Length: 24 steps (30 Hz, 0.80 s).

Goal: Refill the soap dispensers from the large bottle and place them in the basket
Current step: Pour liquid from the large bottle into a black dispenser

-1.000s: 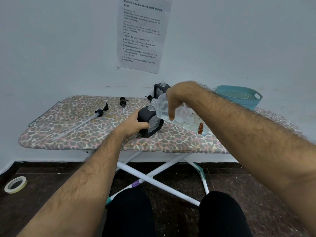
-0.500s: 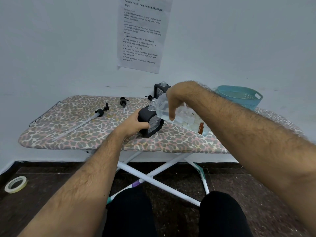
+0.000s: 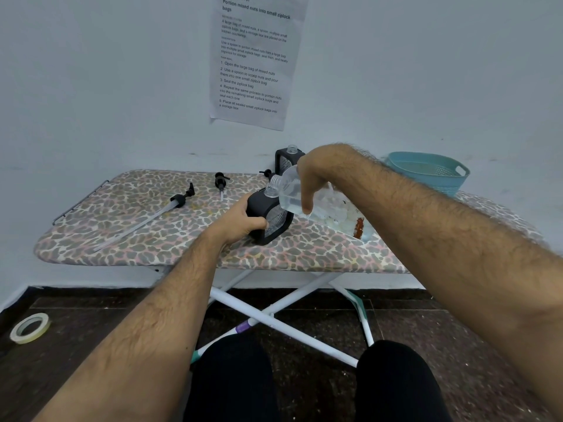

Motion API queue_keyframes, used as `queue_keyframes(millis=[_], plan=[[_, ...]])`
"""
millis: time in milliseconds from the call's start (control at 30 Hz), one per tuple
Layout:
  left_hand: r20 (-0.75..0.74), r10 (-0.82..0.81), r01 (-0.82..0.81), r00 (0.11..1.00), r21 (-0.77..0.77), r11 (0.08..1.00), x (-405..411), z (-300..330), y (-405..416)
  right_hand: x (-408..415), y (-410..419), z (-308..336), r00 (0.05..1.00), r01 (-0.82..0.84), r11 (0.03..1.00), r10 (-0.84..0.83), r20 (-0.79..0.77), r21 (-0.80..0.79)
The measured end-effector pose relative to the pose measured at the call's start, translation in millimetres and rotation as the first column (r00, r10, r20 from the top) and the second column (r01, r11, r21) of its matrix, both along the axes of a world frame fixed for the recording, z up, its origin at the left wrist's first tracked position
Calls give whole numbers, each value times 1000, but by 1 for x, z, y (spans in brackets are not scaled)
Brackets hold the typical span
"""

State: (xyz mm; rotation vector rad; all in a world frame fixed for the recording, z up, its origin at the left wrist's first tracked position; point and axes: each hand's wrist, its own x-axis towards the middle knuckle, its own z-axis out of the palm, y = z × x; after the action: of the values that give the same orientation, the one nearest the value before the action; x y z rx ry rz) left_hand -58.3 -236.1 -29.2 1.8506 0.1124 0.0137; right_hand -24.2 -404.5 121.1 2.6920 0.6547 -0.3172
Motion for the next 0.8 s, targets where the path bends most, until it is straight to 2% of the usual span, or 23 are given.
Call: queue_keyframes(millis=[800], plan=[[7, -16, 16, 1000, -13, 1000, -7, 6, -3, 3, 2, 0, 1000, -12, 1000, 12, 6, -17]])
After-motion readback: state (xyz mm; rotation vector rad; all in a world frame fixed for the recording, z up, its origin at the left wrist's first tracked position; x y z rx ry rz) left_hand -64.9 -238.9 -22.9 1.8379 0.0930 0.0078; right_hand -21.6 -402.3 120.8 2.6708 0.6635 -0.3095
